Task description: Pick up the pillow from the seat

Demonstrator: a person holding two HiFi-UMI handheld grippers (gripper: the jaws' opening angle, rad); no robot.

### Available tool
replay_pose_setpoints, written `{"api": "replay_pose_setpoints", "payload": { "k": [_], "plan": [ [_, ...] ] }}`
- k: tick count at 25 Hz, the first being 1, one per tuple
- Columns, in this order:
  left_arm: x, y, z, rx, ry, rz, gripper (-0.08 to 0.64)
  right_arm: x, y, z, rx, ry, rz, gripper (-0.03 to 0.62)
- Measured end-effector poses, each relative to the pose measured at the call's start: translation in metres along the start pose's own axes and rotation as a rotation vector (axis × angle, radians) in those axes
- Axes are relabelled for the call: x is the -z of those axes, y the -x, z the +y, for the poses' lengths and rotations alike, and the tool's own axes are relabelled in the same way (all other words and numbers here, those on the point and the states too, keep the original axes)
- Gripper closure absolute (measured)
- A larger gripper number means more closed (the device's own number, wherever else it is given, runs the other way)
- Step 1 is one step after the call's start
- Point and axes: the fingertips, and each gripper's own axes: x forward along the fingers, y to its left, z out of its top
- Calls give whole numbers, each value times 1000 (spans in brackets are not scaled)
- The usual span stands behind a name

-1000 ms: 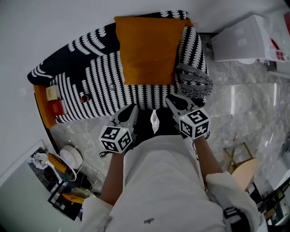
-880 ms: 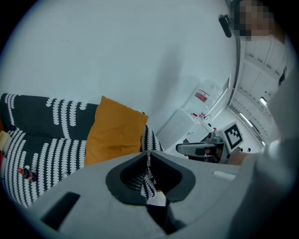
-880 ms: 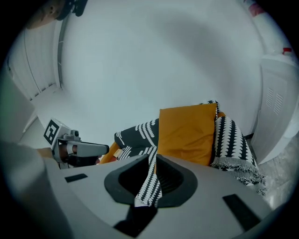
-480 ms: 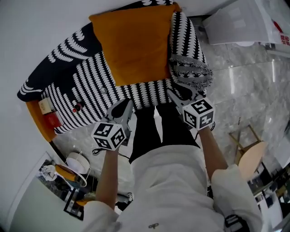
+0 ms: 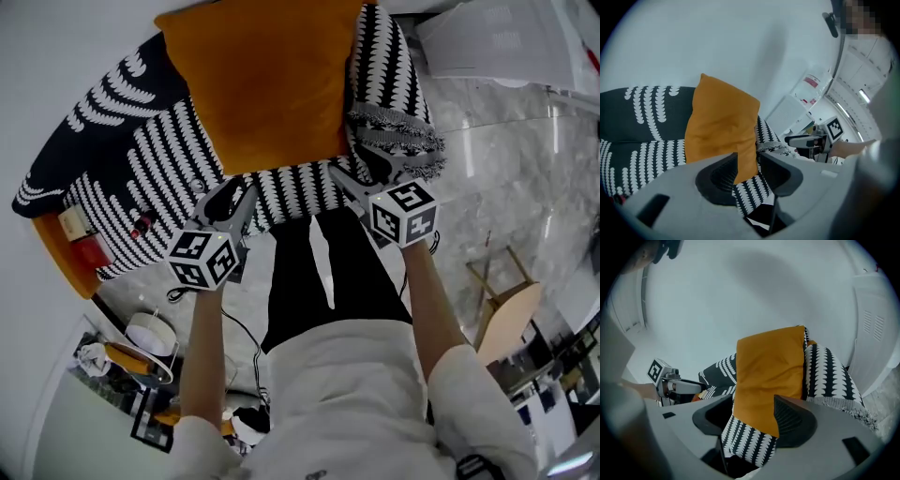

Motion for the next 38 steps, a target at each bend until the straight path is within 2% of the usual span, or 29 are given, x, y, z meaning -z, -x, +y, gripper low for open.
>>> {"api": "replay_pose_setpoints", "payload": {
  "k": [5,8,10,14,18,26,30,38],
  "plan": [
    [-7,-20,27,-1,-30,29,376,-15,-30,-21,15,27,-4,327],
    [-9,-29,49,-7,-18,38,328,-20,-51,-34,36,23,-11,308],
    [-12,-36,63,-22,-2,30,310,-21,-64,-46,43,7,-19,294],
    [-19,-45,88,-57,4,18,279,-31,-82,-64,34,-88,-74,259],
    [-24,-51,107,-50,-11,26,233,-37,-98,-73,34,-102,-98,231],
    [-27,-77,138,-40,-19,70,117,-35,-127,-98,46,-94,-87,170],
    [-24,-88,145,-18,-36,101,20,-32,-143,-105,47,-96,-71,144],
    [-30,-117,166,-50,-6,92,-32,-20,-165,-130,45,-104,-14,116]
  ]
}}
